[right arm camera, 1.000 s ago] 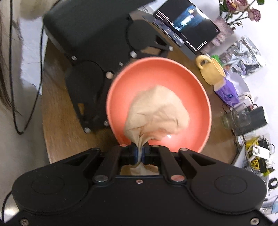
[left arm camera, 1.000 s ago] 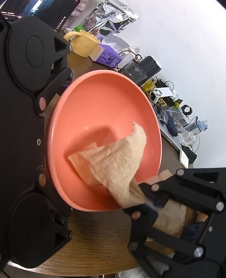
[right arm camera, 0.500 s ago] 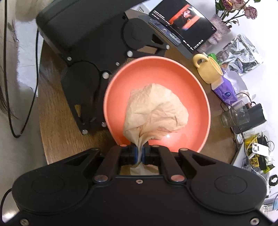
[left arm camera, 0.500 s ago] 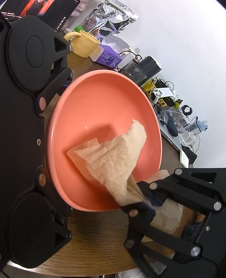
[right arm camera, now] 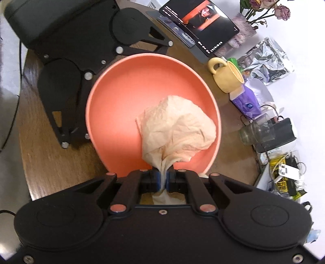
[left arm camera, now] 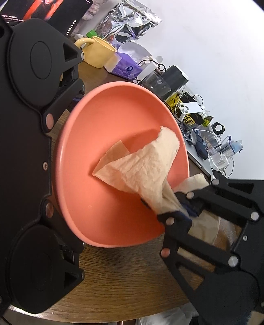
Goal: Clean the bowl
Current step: 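Sweep the beige cloth around the bowl's inner wall with the right gripper, then rub the cloth over the bowl's rim and inner wall with the right gripper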
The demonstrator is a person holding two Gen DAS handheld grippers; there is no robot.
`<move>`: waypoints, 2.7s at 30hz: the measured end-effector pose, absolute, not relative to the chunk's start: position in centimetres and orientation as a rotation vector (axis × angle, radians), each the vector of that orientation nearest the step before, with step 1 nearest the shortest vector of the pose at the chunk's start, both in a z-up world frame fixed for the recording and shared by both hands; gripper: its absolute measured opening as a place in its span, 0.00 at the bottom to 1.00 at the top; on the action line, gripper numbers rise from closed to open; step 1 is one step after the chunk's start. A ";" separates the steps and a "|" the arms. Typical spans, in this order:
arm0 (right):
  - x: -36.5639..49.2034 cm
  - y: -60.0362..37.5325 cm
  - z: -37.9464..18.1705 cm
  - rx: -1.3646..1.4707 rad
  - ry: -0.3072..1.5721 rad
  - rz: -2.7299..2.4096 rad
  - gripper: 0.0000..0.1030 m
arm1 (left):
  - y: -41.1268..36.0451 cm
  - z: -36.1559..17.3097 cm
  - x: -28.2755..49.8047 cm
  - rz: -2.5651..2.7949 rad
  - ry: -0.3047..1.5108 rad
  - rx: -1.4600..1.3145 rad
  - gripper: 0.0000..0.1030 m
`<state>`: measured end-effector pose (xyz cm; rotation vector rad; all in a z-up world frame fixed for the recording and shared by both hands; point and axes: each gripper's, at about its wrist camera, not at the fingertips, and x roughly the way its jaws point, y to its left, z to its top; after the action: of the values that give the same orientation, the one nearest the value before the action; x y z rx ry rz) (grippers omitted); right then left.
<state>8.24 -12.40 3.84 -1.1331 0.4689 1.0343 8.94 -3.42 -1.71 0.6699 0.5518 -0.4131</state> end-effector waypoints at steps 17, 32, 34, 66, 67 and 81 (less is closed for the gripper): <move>9.8 -11.7 4.3 -1.149 0.389 0.996 0.05 | -3.5 -1.6 8.6 -0.416 0.551 0.663 0.93; 13.9 -14.0 5.5 -0.460 0.767 0.836 0.05 | -3.5 -1.4 8.4 -0.419 0.544 0.651 0.93; 14.6 -14.4 5.6 -0.402 0.777 0.819 0.05 | -3.5 -1.4 8.4 -0.421 0.542 0.650 0.93; 15.7 -11.1 6.7 -0.294 0.723 0.905 0.06 | -3.7 -1.6 8.6 -0.430 0.545 0.662 0.93; 15.5 -10.9 6.7 -0.305 0.719 0.921 0.06 | -3.7 -1.6 8.6 -0.434 0.544 0.665 0.93; 16.0 -10.7 6.7 -0.183 0.818 0.925 0.06 | -3.6 -1.6 8.5 -0.435 0.548 0.662 0.93</move>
<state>16.02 -10.68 6.69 -0.1827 0.8184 0.9253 8.53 -3.64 -1.55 0.6619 0.5481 -0.4351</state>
